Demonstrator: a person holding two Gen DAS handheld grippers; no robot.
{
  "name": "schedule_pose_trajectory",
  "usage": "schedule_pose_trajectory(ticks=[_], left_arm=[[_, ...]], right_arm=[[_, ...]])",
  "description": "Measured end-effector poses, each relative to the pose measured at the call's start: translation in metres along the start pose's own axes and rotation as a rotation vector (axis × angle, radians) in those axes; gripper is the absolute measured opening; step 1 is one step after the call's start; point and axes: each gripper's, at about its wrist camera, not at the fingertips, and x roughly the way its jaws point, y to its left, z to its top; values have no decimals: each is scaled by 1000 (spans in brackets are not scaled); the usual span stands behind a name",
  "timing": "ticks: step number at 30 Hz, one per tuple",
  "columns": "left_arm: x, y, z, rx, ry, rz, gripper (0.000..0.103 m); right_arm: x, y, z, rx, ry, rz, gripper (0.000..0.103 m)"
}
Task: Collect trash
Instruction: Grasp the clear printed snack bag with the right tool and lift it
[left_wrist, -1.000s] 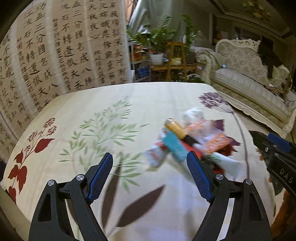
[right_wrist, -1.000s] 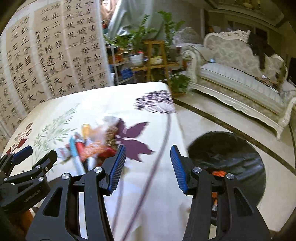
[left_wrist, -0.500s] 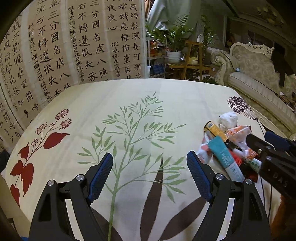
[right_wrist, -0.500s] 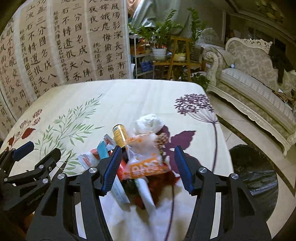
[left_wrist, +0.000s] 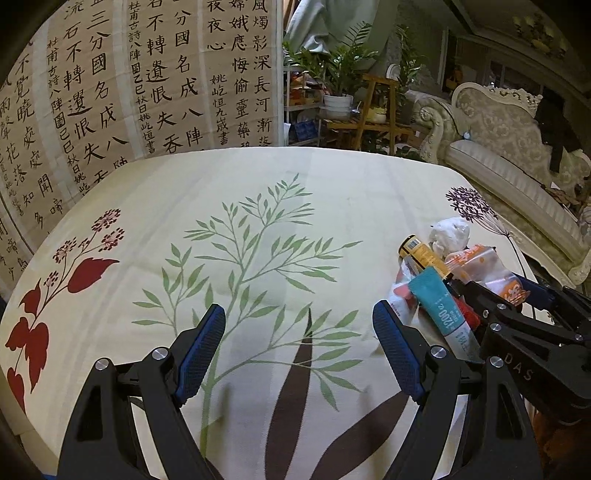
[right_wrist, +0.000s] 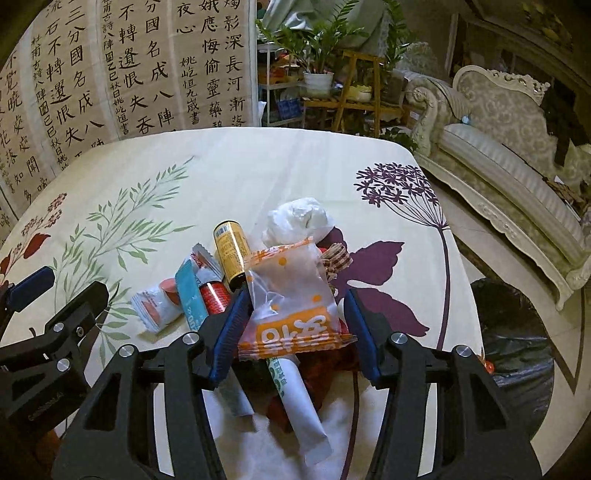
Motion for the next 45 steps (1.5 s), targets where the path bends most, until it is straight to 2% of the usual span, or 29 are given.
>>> schedule_pose_trajectory(ticks=[4,6,7,16,26,36,45], left_arm=[[-2,-3,-1,-2,1,-8,79],[-3,-4,-1,-2,1,-10,79],[-3,-4,-2,-2,1,-11,79],[-5,-9,-4,-3,7,-15,79],[-12,-24,-6,13,3,-35,79],[-20,-44,-10,44,-3,-42,79],[-20,-55,-12,63,0,-47,79]], right_arm=[[-4,-2,0,7,-9,6,43],[-7,-5,1,14,-15,16,34],[-8,-6,1,18,-17,29,22],[-17,-11,0,40,-37,54,11],[-36,-33,0,111,-76,84,10],[-39,-64,-11,186,-75,91,10],[-32,-91,-22,265,-44,83,17]])
